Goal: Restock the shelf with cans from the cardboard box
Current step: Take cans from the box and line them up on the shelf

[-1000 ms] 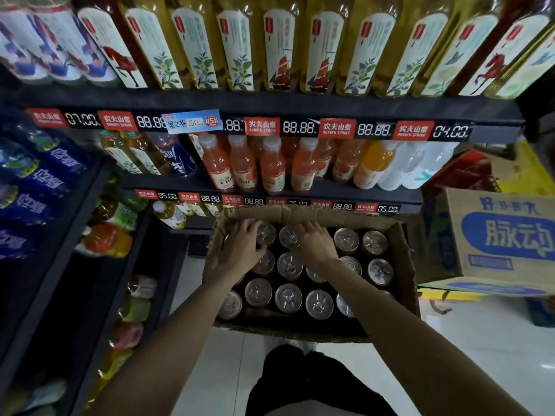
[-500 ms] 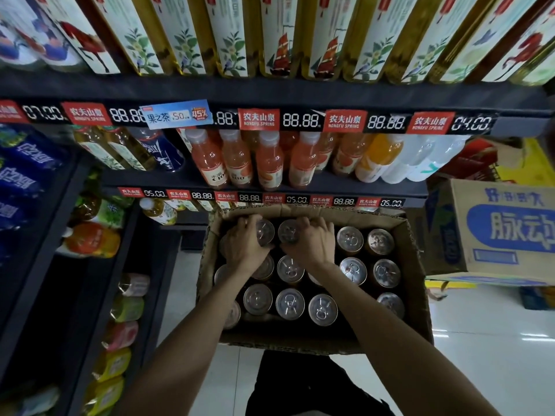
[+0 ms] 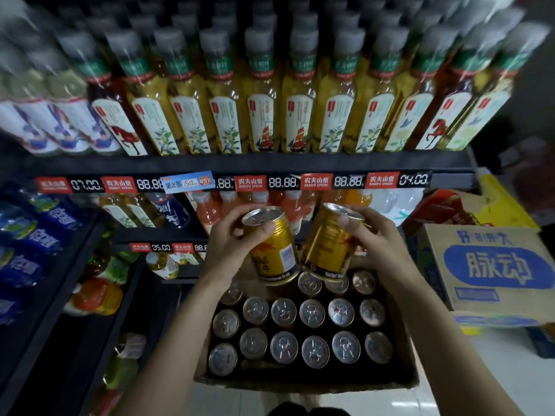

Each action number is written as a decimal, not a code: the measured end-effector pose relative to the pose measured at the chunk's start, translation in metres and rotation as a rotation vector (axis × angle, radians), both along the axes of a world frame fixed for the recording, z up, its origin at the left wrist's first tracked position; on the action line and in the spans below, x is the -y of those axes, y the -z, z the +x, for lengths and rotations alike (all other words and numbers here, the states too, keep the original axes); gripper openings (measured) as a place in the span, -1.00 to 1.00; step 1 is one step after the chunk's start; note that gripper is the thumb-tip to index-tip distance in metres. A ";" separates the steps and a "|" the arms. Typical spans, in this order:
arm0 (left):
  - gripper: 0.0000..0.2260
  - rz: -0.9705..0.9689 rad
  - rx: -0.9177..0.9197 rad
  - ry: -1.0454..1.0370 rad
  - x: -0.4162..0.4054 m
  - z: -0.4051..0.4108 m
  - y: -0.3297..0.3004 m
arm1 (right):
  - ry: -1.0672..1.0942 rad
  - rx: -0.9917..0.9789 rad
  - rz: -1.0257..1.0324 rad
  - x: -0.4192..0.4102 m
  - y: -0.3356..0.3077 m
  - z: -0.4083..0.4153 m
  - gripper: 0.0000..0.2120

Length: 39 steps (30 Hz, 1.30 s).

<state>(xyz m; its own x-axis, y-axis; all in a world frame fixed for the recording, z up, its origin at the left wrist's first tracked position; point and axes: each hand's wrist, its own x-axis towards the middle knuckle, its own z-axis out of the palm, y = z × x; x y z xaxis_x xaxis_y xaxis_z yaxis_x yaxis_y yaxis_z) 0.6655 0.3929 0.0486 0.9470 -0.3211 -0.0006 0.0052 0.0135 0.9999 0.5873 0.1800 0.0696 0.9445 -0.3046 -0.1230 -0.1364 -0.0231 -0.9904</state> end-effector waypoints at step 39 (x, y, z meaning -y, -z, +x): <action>-0.38 0.629 0.880 -0.455 0.229 0.192 -0.317 | 0.349 0.350 -0.807 0.170 -0.308 0.200 -0.42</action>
<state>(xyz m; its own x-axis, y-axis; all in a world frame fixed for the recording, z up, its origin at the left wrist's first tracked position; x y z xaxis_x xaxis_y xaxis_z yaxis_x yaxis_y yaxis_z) 0.8572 0.1638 0.3653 0.7278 -0.1292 0.6735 -0.5692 -0.6616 0.4881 0.7874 0.0096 0.3777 0.7275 -0.4461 0.5212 0.0368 -0.7332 -0.6790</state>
